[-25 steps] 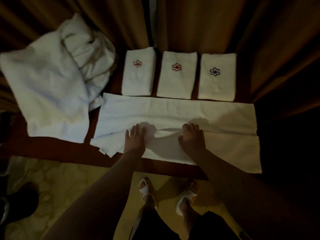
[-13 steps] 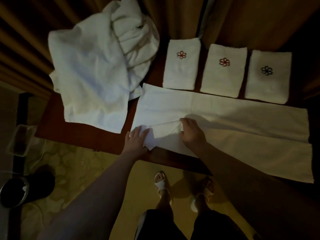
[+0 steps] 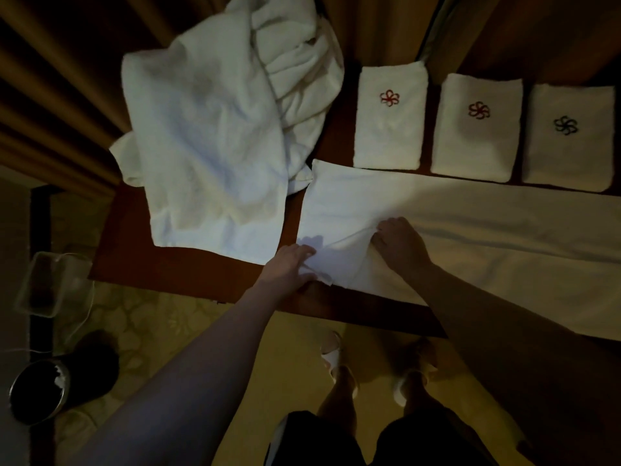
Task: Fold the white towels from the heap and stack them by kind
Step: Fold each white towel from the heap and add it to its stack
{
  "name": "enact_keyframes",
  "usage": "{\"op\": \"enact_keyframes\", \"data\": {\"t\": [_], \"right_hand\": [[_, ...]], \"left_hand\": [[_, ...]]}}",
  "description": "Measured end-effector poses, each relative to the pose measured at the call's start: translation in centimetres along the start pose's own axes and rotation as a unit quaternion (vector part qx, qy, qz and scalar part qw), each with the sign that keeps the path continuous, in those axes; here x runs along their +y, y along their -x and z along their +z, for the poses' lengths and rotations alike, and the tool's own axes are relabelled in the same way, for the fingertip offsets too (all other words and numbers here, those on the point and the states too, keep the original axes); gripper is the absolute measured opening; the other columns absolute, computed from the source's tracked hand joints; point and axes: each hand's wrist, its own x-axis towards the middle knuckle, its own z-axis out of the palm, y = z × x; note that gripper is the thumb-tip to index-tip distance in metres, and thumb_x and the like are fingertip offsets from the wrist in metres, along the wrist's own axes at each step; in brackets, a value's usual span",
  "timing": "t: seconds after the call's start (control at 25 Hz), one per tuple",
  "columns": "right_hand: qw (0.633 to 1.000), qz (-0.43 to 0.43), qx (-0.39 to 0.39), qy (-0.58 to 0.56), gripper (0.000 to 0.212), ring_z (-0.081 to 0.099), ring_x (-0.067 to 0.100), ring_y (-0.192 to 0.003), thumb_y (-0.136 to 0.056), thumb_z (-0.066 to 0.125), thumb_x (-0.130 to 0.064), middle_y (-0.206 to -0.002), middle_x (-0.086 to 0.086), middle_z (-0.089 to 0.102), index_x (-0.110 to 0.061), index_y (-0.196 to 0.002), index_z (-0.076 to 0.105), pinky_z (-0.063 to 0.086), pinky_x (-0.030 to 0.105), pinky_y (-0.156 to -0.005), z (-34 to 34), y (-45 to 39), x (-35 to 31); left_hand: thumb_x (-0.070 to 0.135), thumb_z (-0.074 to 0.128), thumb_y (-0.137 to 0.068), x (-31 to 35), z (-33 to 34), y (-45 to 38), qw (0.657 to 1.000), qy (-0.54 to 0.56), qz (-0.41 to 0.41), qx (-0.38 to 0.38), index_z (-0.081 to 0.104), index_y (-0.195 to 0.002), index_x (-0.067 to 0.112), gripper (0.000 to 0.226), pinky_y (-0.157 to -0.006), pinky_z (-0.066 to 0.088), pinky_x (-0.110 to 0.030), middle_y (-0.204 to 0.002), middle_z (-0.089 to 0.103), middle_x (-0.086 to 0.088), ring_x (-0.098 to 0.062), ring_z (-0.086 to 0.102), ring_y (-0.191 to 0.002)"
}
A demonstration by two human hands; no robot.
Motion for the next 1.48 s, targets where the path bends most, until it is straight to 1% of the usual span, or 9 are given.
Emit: {"op": "enact_keyframes", "data": {"t": [0.12,0.36,0.48,0.64,0.88,1.04,1.2,1.36,1.48], "right_hand": [[0.998,0.061,-0.003,0.013,0.037,0.059,0.034,-0.086,-0.094,0.04,-0.036,-0.086,0.017,0.064,-0.007,-0.081,0.06,0.041,0.034,-0.064,-0.6,-1.2,-1.8],[0.992,0.122,-0.024,-0.02,0.045,0.061,0.03,-0.084,-0.091,0.049,-0.053,-0.087,0.011,0.065,-0.01,-0.089,0.063,0.041,0.031,-0.065,-0.5,-2.9,-3.9],[0.983,0.126,-0.041,-0.124,0.031,0.06,0.026,-0.086,-0.09,0.058,-0.042,-0.089,0.007,0.063,-0.011,-0.094,0.062,0.039,0.029,-0.068,-0.4,-3.3,-4.5],[0.98,0.085,-0.043,-0.174,0.027,0.058,0.026,-0.101,-0.09,0.061,-0.022,-0.109,0.011,0.063,-0.01,-0.114,0.058,0.043,0.031,-0.081,0.1,-3.2,-4.3],[0.994,0.092,-0.019,0.062,0.028,0.047,0.031,-0.109,-0.089,0.052,-0.025,-0.111,0.015,0.055,-0.007,-0.109,0.056,0.045,0.039,-0.081,0.4,-2.3,-2.9],[0.995,0.102,-0.003,0.007,0.021,0.056,0.034,-0.095,-0.091,0.049,-0.023,-0.099,0.017,0.06,-0.004,-0.098,0.056,0.043,0.036,-0.069,-0.1,-2.0,-2.4],[0.996,0.053,-0.059,-0.049,0.015,0.058,0.036,-0.095,-0.088,0.049,-0.009,-0.099,0.019,0.063,-0.004,-0.097,0.059,0.043,0.036,-0.073,0.2,-1.9,-2.1],[0.998,0.045,-0.033,-0.028,0.021,0.052,0.037,-0.102,-0.086,0.048,-0.002,-0.106,0.019,0.057,-0.004,-0.104,0.06,0.042,0.038,-0.079,0.5,-1.6,-1.9],[0.999,0.038,0.0,0.017,0.026,0.045,0.033,-0.107,-0.083,0.055,-0.006,-0.114,0.017,0.048,-0.006,-0.109,0.055,0.044,0.039,-0.078,0.4,-0.9,-1.7]], "left_hand": [[0.037,0.074,-0.081,-0.3,-0.4,0.0,1.0,-0.003,0.002,0.005,0.055,-0.126,0.025,0.051,-0.092,0.045,-0.03,-0.126,0.057,0.001,-0.018,0.051,-0.117],[0.036,0.057,-0.093,0.5,-0.9,-0.6,0.999,-0.005,-0.045,0.016,0.063,-0.112,0.016,0.029,-0.082,0.047,-0.034,-0.111,0.062,-0.006,-0.024,0.058,-0.105],[0.034,0.045,-0.099,0.8,-0.7,-0.8,0.995,0.021,-0.09,0.033,0.064,-0.089,0.01,0.032,-0.069,0.041,-0.032,-0.09,0.058,-0.007,-0.027,0.058,-0.091],[0.031,0.046,-0.099,1.0,-0.5,-1.0,0.98,0.049,-0.18,0.064,0.064,-0.103,0.01,0.028,-0.077,0.047,-0.034,-0.101,0.065,-0.009,-0.025,0.06,-0.092],[0.026,0.048,-0.097,1.5,-0.2,-0.9,0.973,0.044,-0.218,0.06,0.057,-0.102,0.01,0.019,-0.071,0.043,-0.031,-0.098,0.062,-0.008,-0.024,0.057,-0.088],[0.027,0.048,-0.094,2.5,-0.4,-0.2,0.971,0.061,-0.21,0.101,0.049,-0.087,0.011,0.018,-0.061,0.04,-0.03,-0.08,0.053,-0.004,-0.021,0.051,-0.073],[0.028,0.052,-0.091,1.8,0.4,1.0,0.959,0.042,-0.26,0.106,0.063,-0.095,0.007,0.024,-0.065,0.047,-0.031,-0.093,0.061,-0.008,-0.021,0.057,-0.082],[0.022,0.05,-0.095,1.7,0.8,1.3,0.951,0.068,-0.292,0.078,0.061,-0.106,0.006,0.022,-0.07,0.045,-0.031,-0.104,0.064,-0.009,-0.025,0.06,-0.094],[0.015,0.052,-0.094,1.7,0.7,1.1,0.962,0.011,-0.25,0.106,0.056,-0.112,0.008,0.019,-0.077,0.047,-0.035,-0.11,0.059,-0.01,-0.026,0.056,-0.102]]}}
